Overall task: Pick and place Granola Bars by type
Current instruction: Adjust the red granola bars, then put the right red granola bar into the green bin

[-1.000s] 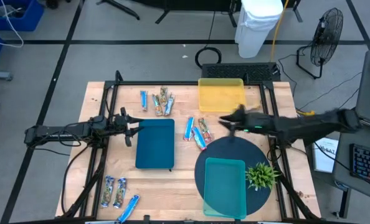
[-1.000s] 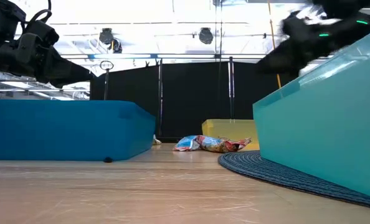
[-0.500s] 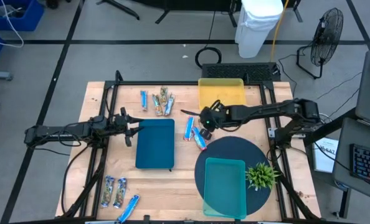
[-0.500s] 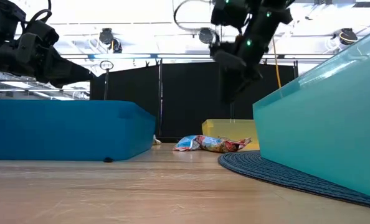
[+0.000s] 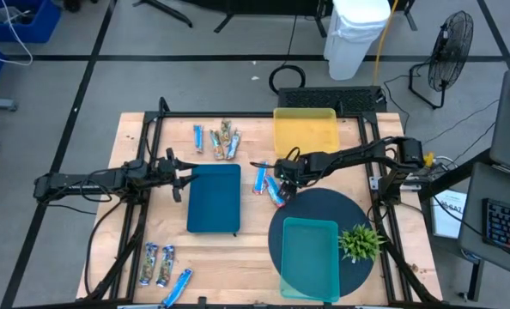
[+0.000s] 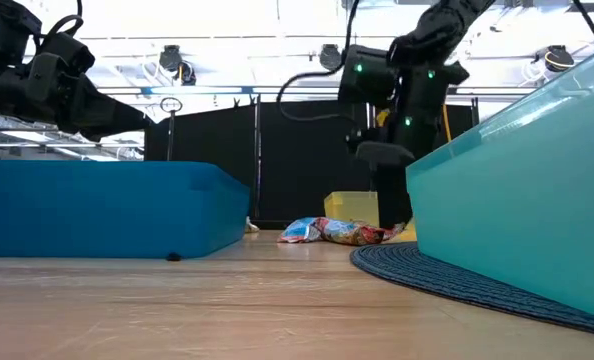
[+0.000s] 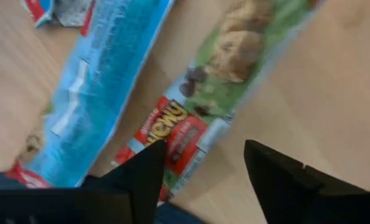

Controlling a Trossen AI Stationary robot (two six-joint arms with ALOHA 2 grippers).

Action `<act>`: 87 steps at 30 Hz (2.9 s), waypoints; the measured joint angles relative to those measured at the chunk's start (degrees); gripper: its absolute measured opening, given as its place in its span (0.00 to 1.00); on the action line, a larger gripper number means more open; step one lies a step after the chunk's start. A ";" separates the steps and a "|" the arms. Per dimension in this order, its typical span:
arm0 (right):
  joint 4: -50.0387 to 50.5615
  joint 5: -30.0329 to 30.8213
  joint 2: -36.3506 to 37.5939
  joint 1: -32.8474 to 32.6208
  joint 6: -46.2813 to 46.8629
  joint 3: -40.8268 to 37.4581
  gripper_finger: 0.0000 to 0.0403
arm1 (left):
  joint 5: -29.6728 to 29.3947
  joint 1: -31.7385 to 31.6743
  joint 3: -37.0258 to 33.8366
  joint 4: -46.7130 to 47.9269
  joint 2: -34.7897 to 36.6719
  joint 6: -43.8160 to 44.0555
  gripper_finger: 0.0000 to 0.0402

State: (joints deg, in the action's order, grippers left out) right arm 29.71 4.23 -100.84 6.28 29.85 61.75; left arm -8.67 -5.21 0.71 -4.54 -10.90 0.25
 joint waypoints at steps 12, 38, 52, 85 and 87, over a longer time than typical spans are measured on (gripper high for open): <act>-20.73 -1.11 1.65 -0.36 -7.18 0.01 0.52 | 0.02 0.00 0.00 0.00 -0.02 0.00 0.40; -23.05 3.76 -9.06 1.57 -23.63 0.87 0.00 | -0.37 0.02 0.00 0.02 0.02 0.00 0.40; 6.05 13.88 7.27 -0.84 -15.61 0.46 0.00 | -0.35 0.02 0.00 -0.02 0.02 0.00 0.40; 8.11 6.51 17.11 -2.70 -7.86 -21.00 0.60 | -0.33 0.00 0.00 0.00 0.02 0.00 0.40; 8.13 10.40 17.11 -2.70 -7.66 -21.00 0.59 | -0.33 0.02 0.00 0.01 0.02 0.00 0.40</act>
State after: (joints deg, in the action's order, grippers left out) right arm 37.85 14.63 -83.73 3.57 22.19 40.75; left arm -8.99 -5.19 0.71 -4.53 -10.87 0.25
